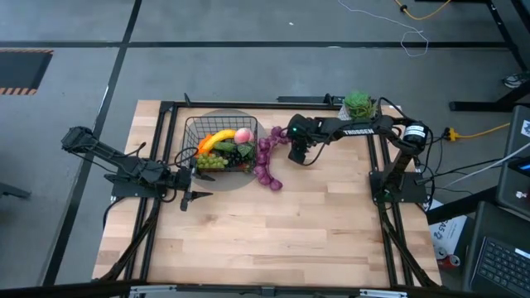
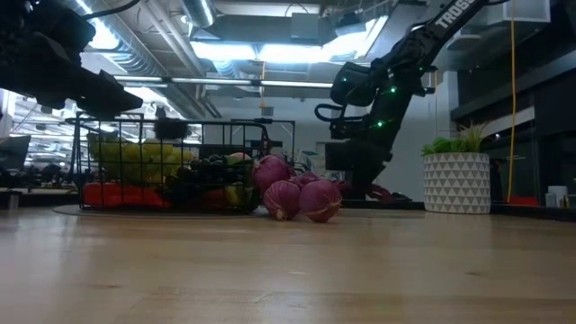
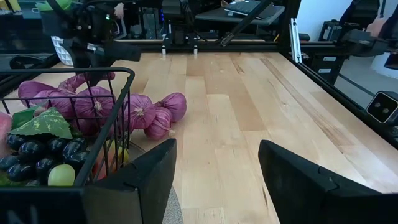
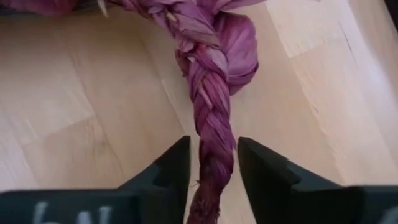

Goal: Build produce basket
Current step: Put the purple garlic into the wire basket

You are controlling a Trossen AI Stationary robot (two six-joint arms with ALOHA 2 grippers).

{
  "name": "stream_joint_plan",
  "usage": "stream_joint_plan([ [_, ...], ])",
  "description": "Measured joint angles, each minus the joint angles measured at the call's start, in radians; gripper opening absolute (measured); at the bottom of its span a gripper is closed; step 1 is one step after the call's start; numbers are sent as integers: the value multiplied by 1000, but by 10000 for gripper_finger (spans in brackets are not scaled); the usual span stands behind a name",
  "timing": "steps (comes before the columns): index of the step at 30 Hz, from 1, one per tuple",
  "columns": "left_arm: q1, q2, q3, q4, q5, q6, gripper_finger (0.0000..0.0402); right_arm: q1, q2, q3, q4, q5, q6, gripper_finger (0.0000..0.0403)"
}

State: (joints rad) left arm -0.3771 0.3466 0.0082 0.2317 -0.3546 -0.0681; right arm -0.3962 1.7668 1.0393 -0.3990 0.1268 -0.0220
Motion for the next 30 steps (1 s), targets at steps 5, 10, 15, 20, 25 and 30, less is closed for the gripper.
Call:
stream_joint_plan([
  [5, 0, 0, 0, 0, 0, 0, 225, 0, 0, 0, -1, 2, 79, 29],
  [10, 0, 0, 0, 0, 0, 0, 225, 5, 0, 0, -30, 3, 179, 18],
  [15, 0, 0, 0, 0, 0, 0, 225, 20, -3, 27, -132, 78, 255, 16],
  [20, 0, 0, 0, 0, 0, 0, 225, 28, -3, 64, -223, 191, 312, 16],
  [25, 0, 0, 0, 0, 0, 0, 225, 30, -3, 123, -320, 217, 362, 15],
  [30, 0, 0, 0, 0, 0, 0, 225, 56, -3, 194, -348, 263, 362, 15],
])
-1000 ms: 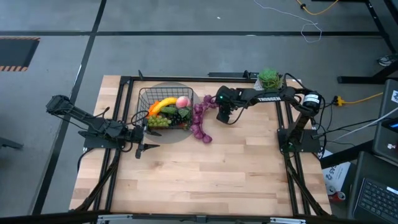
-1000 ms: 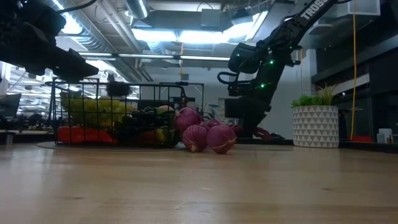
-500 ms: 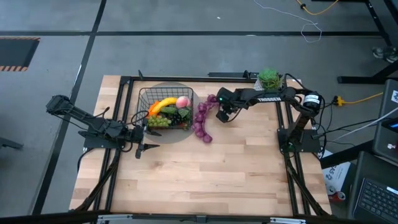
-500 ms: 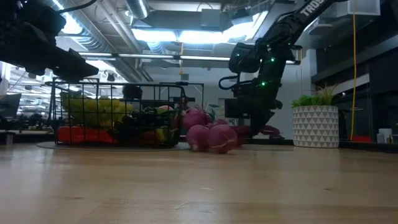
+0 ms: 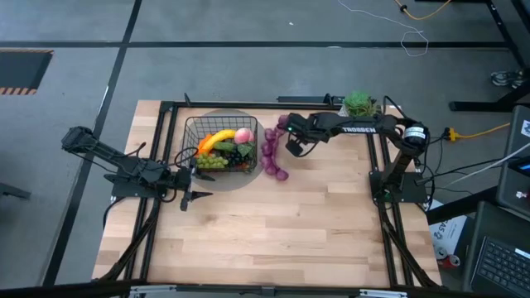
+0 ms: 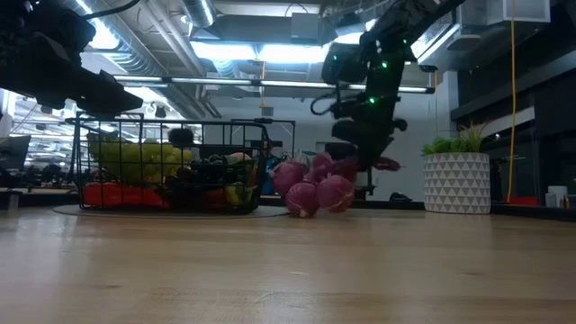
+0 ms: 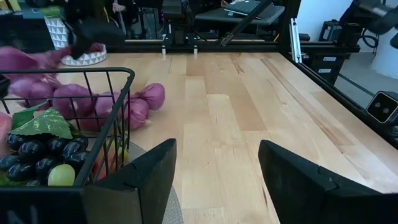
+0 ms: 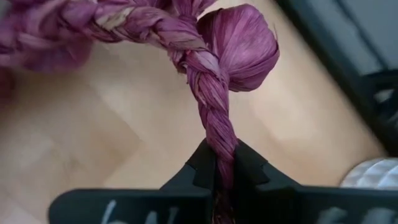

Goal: Build produce basket
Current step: Put the purple garlic into the wire basket

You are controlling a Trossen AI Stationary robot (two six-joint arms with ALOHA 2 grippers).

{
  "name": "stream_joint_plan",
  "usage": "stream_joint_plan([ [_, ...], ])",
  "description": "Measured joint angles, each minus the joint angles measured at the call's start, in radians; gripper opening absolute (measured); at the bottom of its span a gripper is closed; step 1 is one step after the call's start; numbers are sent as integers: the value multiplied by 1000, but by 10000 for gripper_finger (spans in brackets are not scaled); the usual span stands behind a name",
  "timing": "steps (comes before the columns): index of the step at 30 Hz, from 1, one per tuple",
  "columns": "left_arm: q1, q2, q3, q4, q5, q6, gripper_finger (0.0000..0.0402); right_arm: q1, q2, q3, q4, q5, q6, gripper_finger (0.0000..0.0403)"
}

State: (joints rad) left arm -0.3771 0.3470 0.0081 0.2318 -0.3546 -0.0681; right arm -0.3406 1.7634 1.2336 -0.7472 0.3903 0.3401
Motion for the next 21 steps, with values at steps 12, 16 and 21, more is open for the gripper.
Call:
stream_joint_plan([
  [12, 0, 0, 0, 0, 0, 0, 225, 66, 0, 208, -46, 382, 44, 15],
  [16, 0, 0, 0, 0, 0, 0, 225, 94, 0, 291, -45, 437, -8, 15],
  [21, 0, 0, 0, 0, 0, 0, 225, 134, 0, 407, -40, 583, -77, 15],
])
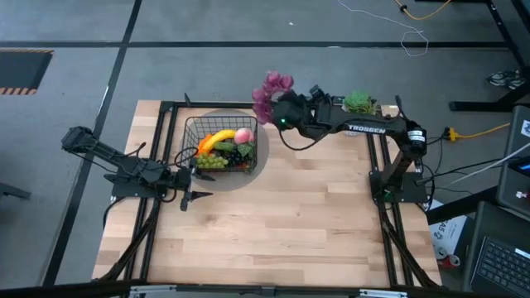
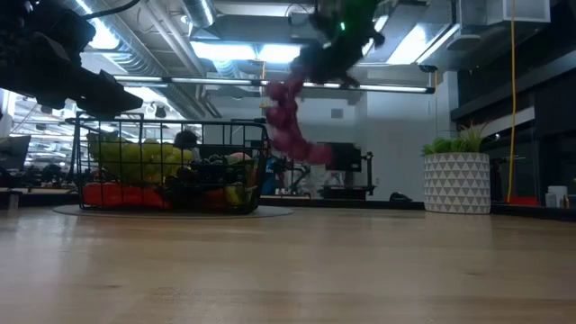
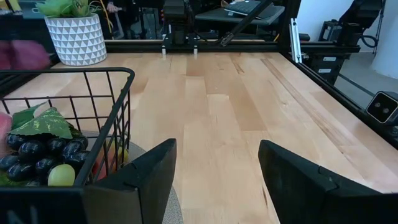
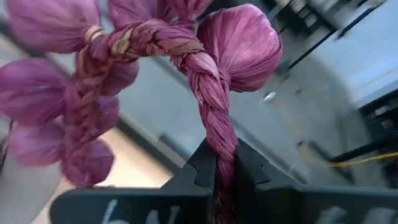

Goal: Build produce basket
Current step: Put the purple garlic into the wire basket

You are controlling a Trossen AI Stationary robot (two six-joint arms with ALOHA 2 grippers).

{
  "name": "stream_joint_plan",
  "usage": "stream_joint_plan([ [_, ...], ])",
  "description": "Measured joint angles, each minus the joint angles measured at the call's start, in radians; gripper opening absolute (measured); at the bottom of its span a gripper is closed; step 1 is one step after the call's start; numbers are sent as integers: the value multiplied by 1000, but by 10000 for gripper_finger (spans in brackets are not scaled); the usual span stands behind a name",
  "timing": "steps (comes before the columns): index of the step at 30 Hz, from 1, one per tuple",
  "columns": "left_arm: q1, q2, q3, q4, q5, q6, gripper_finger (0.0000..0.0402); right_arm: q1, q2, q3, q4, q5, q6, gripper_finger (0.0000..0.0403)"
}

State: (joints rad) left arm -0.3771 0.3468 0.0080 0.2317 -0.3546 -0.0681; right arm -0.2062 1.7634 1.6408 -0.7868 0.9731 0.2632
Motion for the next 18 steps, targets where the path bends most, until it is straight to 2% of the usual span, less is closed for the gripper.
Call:
stream_joint_plan([
  [3, 0, 0, 0, 0, 0, 0, 225, 19, 0, 88, 16, 89, -60, 15],
  [5, 0, 0, 0, 0, 0, 0, 225, 26, 0, 152, 35, 96, -93, 15],
  [11, 0, 0, 0, 0, 0, 0, 225, 53, 0, 287, 152, -71, -207, 15],
  [18, 0, 0, 0, 0, 0, 0, 225, 77, 6, 302, 193, -185, -195, 14],
])
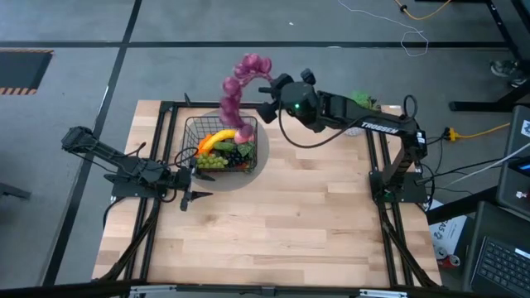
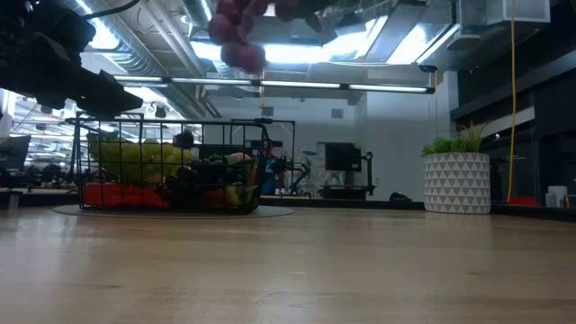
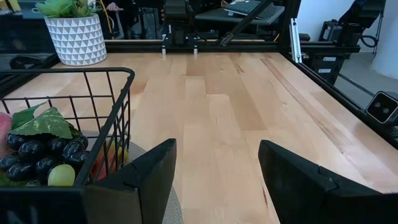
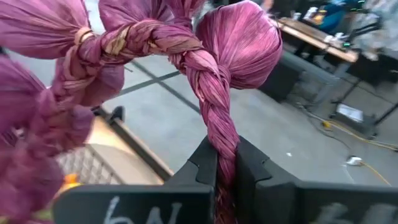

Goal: Build produce basket
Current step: Put the purple garlic into the wire basket

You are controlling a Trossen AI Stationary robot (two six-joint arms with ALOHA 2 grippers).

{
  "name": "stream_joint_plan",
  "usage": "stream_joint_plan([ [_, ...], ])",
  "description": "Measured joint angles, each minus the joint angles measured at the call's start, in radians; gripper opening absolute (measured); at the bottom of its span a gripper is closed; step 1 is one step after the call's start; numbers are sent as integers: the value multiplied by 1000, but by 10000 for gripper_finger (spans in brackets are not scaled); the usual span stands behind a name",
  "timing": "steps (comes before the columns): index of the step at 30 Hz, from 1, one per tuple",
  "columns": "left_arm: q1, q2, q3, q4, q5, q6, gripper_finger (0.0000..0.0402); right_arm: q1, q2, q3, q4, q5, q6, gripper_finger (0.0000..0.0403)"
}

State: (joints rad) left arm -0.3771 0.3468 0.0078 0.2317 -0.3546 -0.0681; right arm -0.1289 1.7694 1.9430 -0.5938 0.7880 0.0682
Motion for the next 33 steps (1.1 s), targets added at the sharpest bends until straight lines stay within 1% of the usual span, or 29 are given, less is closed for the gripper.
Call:
stream_joint_plan([
  [3, 0, 0, 0, 0, 0, 0, 225, 18, 18, 0, -16, -29, 2, 14],
  [7, 0, 0, 0, 0, 0, 0, 225, 43, 52, -1, -33, -39, -14, 14],
  [17, 0, 0, 0, 0, 0, 0, 225, 85, 167, -1, -45, -23, -89, 14],
  [22, 0, 0, 0, 0, 0, 0, 225, 87, 189, -3, -56, -13, -129, 14],
  [24, 0, 0, 0, 0, 0, 0, 225, 86, 188, -3, -51, -45, -133, 15],
  [28, 0, 0, 0, 0, 0, 0, 225, 86, 188, -3, -56, -151, -155, 15],
  [33, 0, 0, 0, 0, 0, 0, 225, 86, 188, -3, -73, -266, -131, 15],
])
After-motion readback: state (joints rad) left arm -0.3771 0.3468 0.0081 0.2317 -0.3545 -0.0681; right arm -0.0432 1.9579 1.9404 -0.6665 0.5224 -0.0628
